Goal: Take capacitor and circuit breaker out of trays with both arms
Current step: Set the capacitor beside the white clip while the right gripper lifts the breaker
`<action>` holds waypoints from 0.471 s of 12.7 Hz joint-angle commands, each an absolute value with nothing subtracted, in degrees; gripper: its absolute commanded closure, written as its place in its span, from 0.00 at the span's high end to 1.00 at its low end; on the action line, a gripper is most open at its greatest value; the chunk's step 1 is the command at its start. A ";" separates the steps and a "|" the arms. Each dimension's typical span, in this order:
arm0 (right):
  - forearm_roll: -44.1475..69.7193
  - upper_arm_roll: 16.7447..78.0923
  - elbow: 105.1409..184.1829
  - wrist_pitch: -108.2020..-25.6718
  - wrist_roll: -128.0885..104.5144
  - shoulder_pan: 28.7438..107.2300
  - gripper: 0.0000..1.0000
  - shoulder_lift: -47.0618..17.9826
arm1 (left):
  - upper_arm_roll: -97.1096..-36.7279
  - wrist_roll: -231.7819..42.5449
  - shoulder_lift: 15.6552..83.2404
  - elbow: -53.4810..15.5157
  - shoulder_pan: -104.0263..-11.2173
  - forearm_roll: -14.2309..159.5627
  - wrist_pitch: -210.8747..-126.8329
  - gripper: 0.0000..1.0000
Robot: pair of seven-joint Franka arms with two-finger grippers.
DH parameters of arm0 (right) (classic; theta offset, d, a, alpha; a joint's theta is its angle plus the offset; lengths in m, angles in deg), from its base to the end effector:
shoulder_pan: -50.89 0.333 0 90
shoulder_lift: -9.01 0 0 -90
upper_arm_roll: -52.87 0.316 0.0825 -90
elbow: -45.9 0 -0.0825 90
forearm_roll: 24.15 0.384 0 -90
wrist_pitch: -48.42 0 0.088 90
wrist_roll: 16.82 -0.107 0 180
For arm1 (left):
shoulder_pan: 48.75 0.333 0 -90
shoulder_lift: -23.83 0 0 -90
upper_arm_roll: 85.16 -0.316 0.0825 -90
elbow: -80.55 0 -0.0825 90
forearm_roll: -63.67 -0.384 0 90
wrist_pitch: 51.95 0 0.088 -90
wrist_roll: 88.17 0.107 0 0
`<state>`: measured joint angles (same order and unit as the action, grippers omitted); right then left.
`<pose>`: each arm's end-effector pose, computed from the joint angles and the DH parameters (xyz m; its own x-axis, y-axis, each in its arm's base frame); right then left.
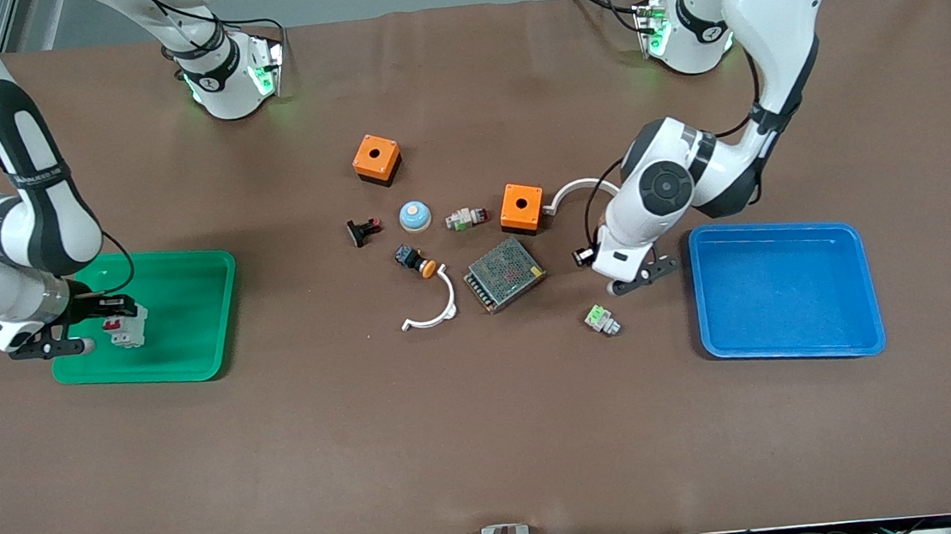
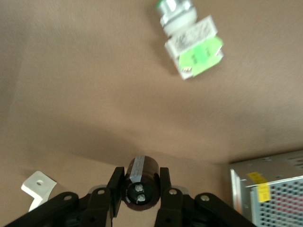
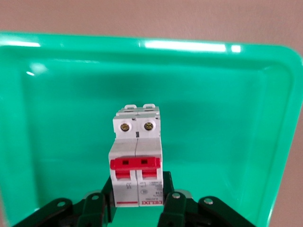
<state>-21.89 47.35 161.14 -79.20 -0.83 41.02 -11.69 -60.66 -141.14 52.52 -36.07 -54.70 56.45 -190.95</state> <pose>0.5665 -0.1534 0.2632 0.9903 -0.0097 -0.1389 -0.0144 -0.9994 -0.0330 0.5122 -0.2968 0.2110 0.9367 0.3244 -0.1315 0.3310 -0.9431 0.0308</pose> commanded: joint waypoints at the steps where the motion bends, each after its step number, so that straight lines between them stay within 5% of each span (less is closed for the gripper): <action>1: -20.19 47.68 154.57 -70.53 -5.89 43.75 0.09 -10.06 | -60.90 -145.71 54.14 -36.61 -54.55 51.82 -192.49 0.01; 2: -20.19 47.68 151.06 -66.84 -10.36 46.29 0.09 -10.15 | -60.90 -146.95 54.32 -36.26 -54.55 51.46 -192.49 0.05; 3: -20.19 47.68 148.58 -64.37 -15.10 49.02 0.09 -10.32 | -60.90 -147.05 54.41 -35.99 -54.37 51.46 -192.40 0.22; 5: -20.11 47.68 146.98 -64.16 -26.34 55.78 0.09 -10.59 | -60.90 -146.79 54.24 -34.94 -53.85 51.37 -192.06 1.00; 6: -19.84 47.68 146.80 -64.52 -30.84 59.12 0.09 -10.67 | -60.90 -146.88 53.63 -33.89 -53.76 51.37 -191.44 1.00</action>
<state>-20.51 48.17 147.28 -64.78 -23.12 53.85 -10.60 -61.01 -145.59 54.14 -35.63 -54.17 52.97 -191.94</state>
